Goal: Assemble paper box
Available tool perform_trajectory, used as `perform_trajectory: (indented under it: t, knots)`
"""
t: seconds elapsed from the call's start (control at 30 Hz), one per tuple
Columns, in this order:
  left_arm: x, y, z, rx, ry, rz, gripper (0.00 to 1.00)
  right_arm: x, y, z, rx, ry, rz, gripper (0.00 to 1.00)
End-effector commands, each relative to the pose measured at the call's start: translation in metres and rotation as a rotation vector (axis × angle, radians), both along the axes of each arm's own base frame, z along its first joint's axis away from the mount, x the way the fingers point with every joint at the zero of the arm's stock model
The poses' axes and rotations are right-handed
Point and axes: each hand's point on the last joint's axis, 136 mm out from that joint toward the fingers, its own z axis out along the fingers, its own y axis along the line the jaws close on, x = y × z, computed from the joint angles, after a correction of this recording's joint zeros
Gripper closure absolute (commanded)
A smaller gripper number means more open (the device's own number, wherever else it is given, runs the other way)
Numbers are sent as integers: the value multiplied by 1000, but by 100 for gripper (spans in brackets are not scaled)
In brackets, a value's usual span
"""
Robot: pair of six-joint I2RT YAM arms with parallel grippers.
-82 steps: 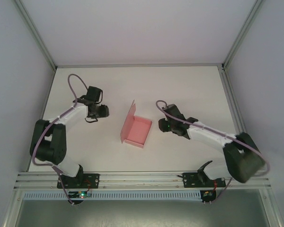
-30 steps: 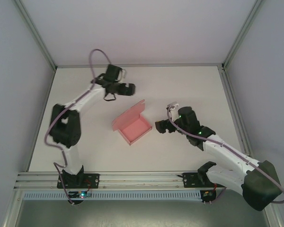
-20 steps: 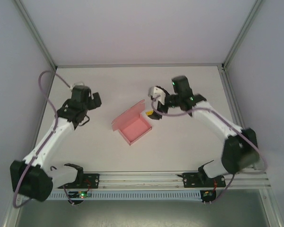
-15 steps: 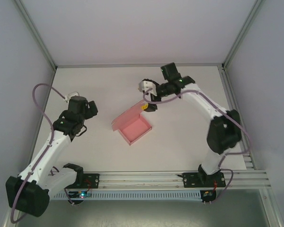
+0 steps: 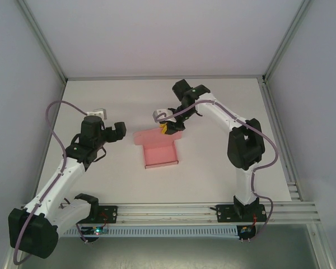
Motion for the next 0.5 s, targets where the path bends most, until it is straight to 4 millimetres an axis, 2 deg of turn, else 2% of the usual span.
perform_trajectory:
  t: [0.0,0.07,0.2,0.37,0.47]
  knots:
    - [7,-35,34,-9,-176,-225,0,-3,-13,14,-9,-14,-35,85]
    - [5,-44,32,20,-204,-308,0,-6,-17,14,-8,-13,-40,86]
    - [-11,-82,21,-2,-207,-591,0,-3,-22,12,-13,0,-84,83]
    - [-16,-94,6,-3,-143,-706,0,6,-30,7,-40,-31,-188,85]
    - [-18,-99,-4,22,-120,-779,0,2,-36,10,-20,-32,-217,78]
